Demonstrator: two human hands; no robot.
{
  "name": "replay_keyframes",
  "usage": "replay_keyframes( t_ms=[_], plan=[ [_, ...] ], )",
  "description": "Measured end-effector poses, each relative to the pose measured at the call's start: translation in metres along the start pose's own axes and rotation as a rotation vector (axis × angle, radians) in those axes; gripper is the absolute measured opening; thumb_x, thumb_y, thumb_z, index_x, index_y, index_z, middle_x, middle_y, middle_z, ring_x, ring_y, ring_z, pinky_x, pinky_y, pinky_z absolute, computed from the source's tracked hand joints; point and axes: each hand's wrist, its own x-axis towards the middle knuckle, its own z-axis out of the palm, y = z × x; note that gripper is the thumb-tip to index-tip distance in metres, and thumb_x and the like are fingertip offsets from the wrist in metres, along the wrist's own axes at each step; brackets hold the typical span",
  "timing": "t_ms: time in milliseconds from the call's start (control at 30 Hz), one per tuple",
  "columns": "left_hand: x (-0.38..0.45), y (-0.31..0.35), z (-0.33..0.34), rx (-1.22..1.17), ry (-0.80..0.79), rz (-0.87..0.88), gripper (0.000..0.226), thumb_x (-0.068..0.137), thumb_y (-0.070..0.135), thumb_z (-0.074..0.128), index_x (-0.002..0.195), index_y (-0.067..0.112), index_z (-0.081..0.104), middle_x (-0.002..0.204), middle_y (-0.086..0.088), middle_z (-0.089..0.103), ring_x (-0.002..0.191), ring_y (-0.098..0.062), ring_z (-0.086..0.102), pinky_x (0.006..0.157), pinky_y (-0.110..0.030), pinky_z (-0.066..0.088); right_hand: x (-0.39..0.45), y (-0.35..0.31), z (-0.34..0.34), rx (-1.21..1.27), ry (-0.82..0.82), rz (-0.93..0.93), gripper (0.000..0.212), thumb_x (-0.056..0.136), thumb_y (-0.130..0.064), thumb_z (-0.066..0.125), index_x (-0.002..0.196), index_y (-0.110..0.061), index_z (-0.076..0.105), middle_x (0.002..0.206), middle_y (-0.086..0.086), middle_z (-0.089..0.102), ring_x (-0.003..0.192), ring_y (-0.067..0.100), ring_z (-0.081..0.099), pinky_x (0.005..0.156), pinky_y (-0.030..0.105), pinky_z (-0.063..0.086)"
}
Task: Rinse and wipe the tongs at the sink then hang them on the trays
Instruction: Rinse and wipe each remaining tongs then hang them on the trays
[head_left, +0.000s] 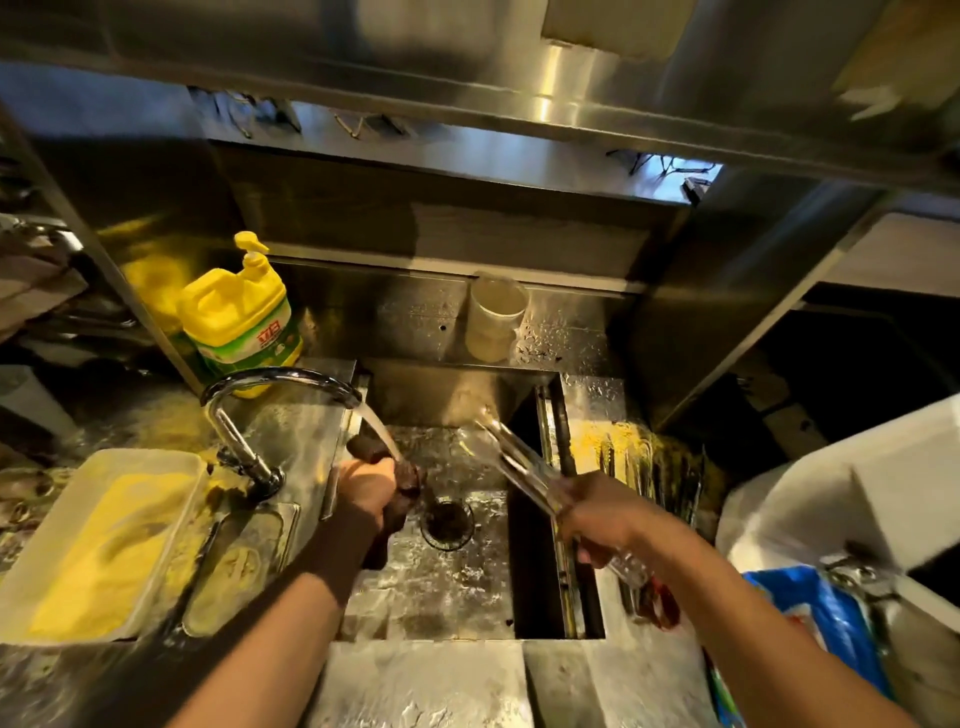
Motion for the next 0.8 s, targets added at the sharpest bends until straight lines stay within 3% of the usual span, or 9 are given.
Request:
replay_keyframes(
  t_ms=[67,100,200,300,467,600,667,733,800],
  plan=[
    [-0.008,-0.013,0.000,0.074,-0.104,-0.023,0.004,0.092,0.011,0.060,0.093,0.007,0.061,0.094,-0.016,0.063,0.072,-0.029,0.065,0.056,-0.024,0.050,-0.001,0.003,0.002,-0.220,0.175,-0.054,0.056,0.085,-0.010,0.060,0.139,-0.023,0.049,0.095,0.007,0.066,0.067,0.016,0.066,0.055,0.028,0.057],
    [-0.011,-0.019,0.001,0.117,-0.144,-0.026,0.013,0.092,0.012,0.061,0.102,0.005,0.060,0.098,-0.017,0.062,0.080,-0.031,0.064,0.062,-0.029,0.050,-0.002,0.004,0.005,-0.374,0.258,-0.078,0.058,0.085,-0.015,0.059,0.140,-0.029,0.047,0.098,0.005,0.067,0.076,0.018,0.067,0.063,0.032,0.059],
    [-0.021,-0.034,0.003,0.243,-0.254,0.047,0.016,0.089,0.010,0.060,0.103,0.003,0.062,0.089,-0.015,0.066,0.079,-0.031,0.063,0.059,-0.026,0.043,-0.011,0.012,0.015,-0.610,0.455,-0.044,0.065,0.083,-0.020,0.059,0.144,-0.032,0.041,0.102,0.002,0.065,0.088,0.021,0.065,0.069,0.033,0.054],
    [-0.034,-0.034,0.012,0.321,-0.337,0.138,0.008,0.089,0.008,0.062,0.098,0.009,0.062,0.080,-0.004,0.062,0.081,-0.024,0.059,0.059,-0.025,0.037,-0.024,0.024,0.018,-0.525,0.485,-0.012,0.066,0.082,-0.020,0.058,0.145,-0.031,0.041,0.109,0.006,0.067,0.094,0.025,0.066,0.069,0.031,0.050],
    [-0.073,-0.020,0.043,0.280,-0.495,0.207,0.005,0.091,0.013,0.064,0.089,0.017,0.063,0.078,-0.005,0.066,0.074,-0.023,0.063,0.066,-0.021,0.049,-0.059,0.057,0.013,-0.351,0.552,0.014,0.078,0.080,-0.019,0.057,0.151,-0.038,0.031,0.114,0.009,0.070,0.094,0.024,0.069,0.082,0.036,0.056],
    [-0.118,-0.015,0.078,0.231,-0.641,0.186,0.003,0.091,0.020,0.063,0.090,0.022,0.063,0.095,-0.015,0.071,0.087,-0.033,0.068,0.077,-0.043,0.054,-0.095,0.099,0.004,-0.163,0.603,-0.015,0.068,0.078,-0.026,0.057,0.141,-0.044,0.043,0.103,0.003,0.072,0.094,0.024,0.069,0.074,0.031,0.052],
    [-0.138,-0.015,0.093,0.234,-0.677,0.208,0.004,0.091,0.021,0.063,0.088,0.023,0.064,0.099,-0.015,0.072,0.092,-0.034,0.070,0.085,-0.049,0.056,-0.112,0.114,-0.001,-0.120,0.627,-0.058,0.055,0.076,-0.028,0.056,0.123,-0.054,0.049,0.094,-0.002,0.071,0.093,0.025,0.067,0.069,0.029,0.044],
    [-0.175,-0.018,0.113,0.239,-0.719,0.223,0.002,0.090,0.021,0.065,0.089,0.023,0.065,0.098,-0.014,0.073,0.091,-0.034,0.071,0.083,-0.051,0.059,-0.138,0.139,-0.009,-0.047,0.657,-0.096,0.050,0.071,-0.030,0.051,0.110,-0.060,0.048,0.077,-0.011,0.063,0.078,0.018,0.064,0.064,0.028,0.041],
    [-0.214,-0.027,0.130,0.235,-0.772,0.215,0.004,0.090,0.021,0.065,0.092,0.019,0.067,0.092,-0.016,0.076,0.079,-0.034,0.074,0.070,-0.049,0.062,-0.164,0.168,-0.016,0.031,0.686,-0.104,0.059,0.065,-0.030,0.048,0.116,-0.061,0.043,0.063,-0.008,0.058,0.056,0.004,0.056,0.055,0.026,0.041]
  ],
)
